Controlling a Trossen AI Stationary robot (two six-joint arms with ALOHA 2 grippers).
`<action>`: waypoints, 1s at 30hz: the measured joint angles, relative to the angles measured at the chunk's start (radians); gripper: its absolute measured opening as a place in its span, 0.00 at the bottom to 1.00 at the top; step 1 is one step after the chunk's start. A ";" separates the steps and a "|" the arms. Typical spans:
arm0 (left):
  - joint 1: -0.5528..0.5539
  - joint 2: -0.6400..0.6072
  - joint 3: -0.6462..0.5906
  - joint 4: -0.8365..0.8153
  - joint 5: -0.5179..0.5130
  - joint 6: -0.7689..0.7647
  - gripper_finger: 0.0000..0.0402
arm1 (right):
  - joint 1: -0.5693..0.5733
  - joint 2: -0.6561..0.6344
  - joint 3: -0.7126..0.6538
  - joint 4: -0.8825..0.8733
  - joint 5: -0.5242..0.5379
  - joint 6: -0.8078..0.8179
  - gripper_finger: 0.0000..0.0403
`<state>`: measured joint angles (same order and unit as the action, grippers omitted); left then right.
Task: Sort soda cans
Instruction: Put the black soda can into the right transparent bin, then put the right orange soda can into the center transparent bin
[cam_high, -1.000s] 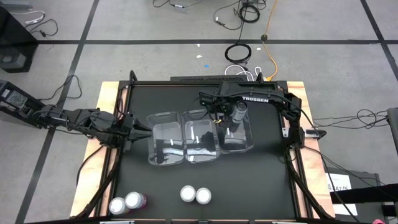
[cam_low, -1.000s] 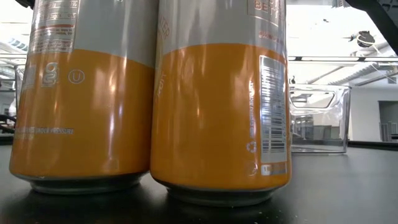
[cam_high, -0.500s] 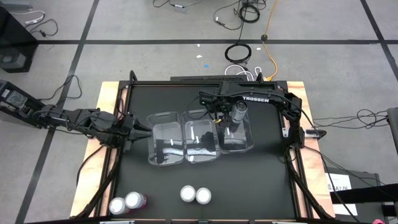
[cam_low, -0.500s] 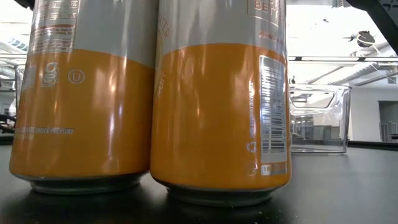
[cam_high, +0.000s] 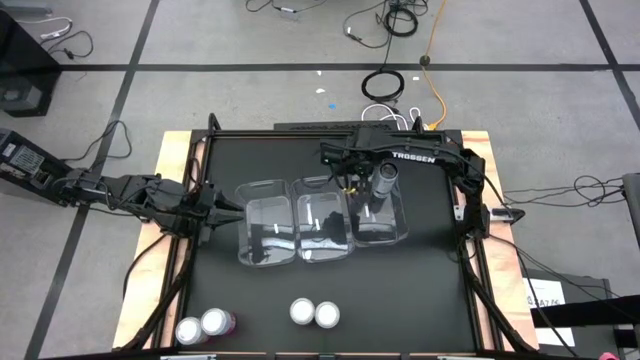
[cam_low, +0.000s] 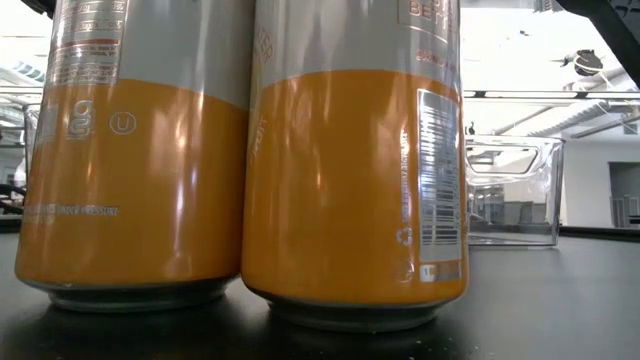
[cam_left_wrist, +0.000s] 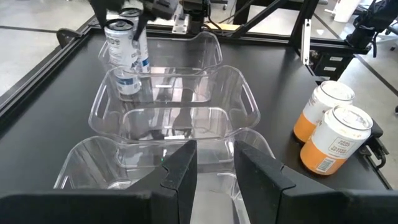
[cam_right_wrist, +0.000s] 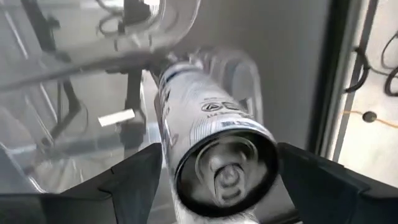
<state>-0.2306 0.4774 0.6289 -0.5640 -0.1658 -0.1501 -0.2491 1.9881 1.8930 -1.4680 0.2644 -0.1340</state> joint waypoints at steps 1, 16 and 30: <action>0.000 0.000 0.000 0.000 0.000 0.000 0.29 | 0.000 0.000 0.026 -0.006 0.000 0.003 0.76; 0.000 0.000 0.000 0.002 0.006 -0.001 0.29 | 0.031 -0.069 0.389 -0.102 -0.088 0.293 0.76; 0.000 0.000 0.000 0.006 0.006 -0.001 0.29 | 0.310 -0.148 0.388 -0.102 -0.065 0.651 0.76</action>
<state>-0.2302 0.4770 0.6289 -0.5584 -0.1596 -0.1509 0.0604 1.8404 2.2810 -1.5703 0.1990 0.5167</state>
